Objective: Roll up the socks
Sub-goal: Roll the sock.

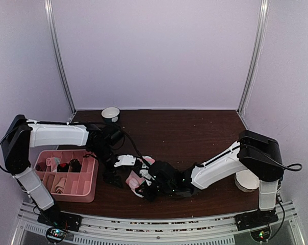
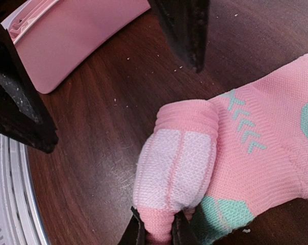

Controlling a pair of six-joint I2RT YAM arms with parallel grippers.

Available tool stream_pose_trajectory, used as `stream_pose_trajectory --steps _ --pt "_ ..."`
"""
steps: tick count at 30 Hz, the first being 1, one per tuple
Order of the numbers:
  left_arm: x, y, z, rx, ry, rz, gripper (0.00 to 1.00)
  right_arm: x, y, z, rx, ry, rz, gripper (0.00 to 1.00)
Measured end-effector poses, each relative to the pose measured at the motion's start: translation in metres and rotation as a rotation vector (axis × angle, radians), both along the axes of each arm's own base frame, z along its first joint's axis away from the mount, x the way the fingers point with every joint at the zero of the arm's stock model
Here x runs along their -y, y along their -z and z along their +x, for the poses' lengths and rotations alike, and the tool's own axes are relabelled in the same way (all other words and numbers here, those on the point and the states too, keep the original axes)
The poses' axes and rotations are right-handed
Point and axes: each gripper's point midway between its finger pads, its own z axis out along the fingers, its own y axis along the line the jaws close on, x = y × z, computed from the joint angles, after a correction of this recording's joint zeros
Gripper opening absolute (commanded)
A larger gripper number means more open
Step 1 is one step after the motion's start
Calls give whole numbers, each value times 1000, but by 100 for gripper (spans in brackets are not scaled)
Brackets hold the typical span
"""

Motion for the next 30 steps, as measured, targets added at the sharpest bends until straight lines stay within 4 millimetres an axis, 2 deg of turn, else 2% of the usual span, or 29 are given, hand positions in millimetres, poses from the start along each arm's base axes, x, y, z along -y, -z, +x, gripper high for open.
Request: stream_pose_trajectory --steps 4,10,15,20,26,30 --pt "10 2 4 45 19 -31 80 0 0 0 0 0 1 0" --pt "24 4 5 67 50 -60 65 1 0 1 -3 4 18 0" --pt "41 7 10 63 92 -56 62 1 0 0 -17 11 31 0" --pt "49 9 13 67 116 -47 61 3 0 1 -33 28 51 0" --pt "48 10 12 73 125 -42 69 4 0 1 -34 34 63 0" --pt "48 10 14 100 126 -41 69 4 -3 2 -28 38 69 0"
